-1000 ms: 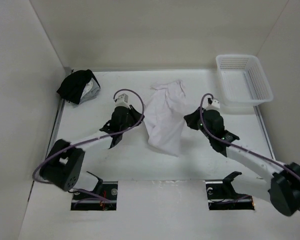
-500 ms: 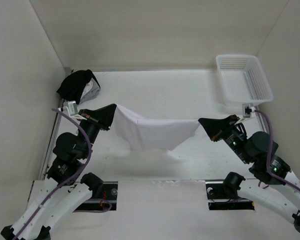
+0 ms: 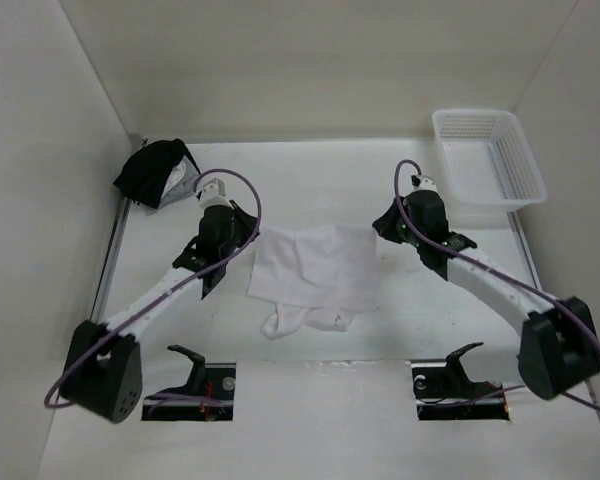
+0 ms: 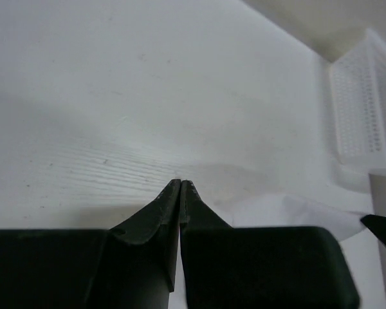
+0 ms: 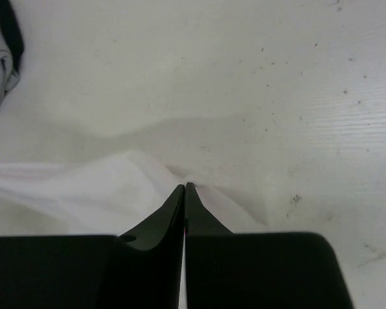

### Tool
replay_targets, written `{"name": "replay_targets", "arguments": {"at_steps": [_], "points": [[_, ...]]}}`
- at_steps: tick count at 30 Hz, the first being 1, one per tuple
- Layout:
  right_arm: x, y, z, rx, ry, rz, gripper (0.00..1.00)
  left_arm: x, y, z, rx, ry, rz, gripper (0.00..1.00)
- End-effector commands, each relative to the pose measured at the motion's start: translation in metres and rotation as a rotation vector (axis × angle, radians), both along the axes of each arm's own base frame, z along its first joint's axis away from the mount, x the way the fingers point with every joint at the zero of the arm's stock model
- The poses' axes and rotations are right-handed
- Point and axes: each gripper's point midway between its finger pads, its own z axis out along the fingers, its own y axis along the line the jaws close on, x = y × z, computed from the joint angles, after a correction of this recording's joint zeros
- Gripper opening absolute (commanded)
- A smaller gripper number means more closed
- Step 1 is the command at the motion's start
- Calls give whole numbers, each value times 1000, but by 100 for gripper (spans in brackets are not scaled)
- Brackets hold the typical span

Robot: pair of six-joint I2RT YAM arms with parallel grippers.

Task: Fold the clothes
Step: Flatten the tank top out

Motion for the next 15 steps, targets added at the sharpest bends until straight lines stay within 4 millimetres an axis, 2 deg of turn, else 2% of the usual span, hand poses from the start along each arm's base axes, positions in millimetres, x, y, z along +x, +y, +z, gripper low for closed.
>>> {"name": "replay_targets", "arguments": {"at_steps": [1,3,4,5,6,7,8,10,11,12,13,14,15], "points": [[73,13,40,100,-114,18,4,68,-9,20,-139,-56,37,3],[111,1,23,90,-70,-41,9,104,-2,4,-120,-17,96,5],[122,-4,20,91,-62,-63,14,116,2,-1,-118,-6,114,6],[130,-10,17,93,-52,-92,20,130,5,-3,-110,1,126,8],[132,-13,18,100,-48,-107,27,140,5,-4,-114,16,117,14],[129,-14,22,100,-58,-112,33,142,5,-2,-120,17,111,19],[121,-18,24,93,-72,-117,37,139,3,4,-111,10,96,28],[96,-16,23,76,-89,-113,40,125,6,1,-81,6,105,35],[85,-16,21,74,-95,-115,39,109,10,-6,-59,13,119,37],[71,-14,18,76,-106,-111,34,104,11,-9,-54,16,125,37],[55,-10,15,84,-116,-100,25,82,16,-21,-33,29,143,37],[36,-5,9,88,-118,-78,15,59,18,-33,-7,44,145,34],[23,-1,3,86,-113,-58,9,35,20,-50,22,73,131,28]]}}
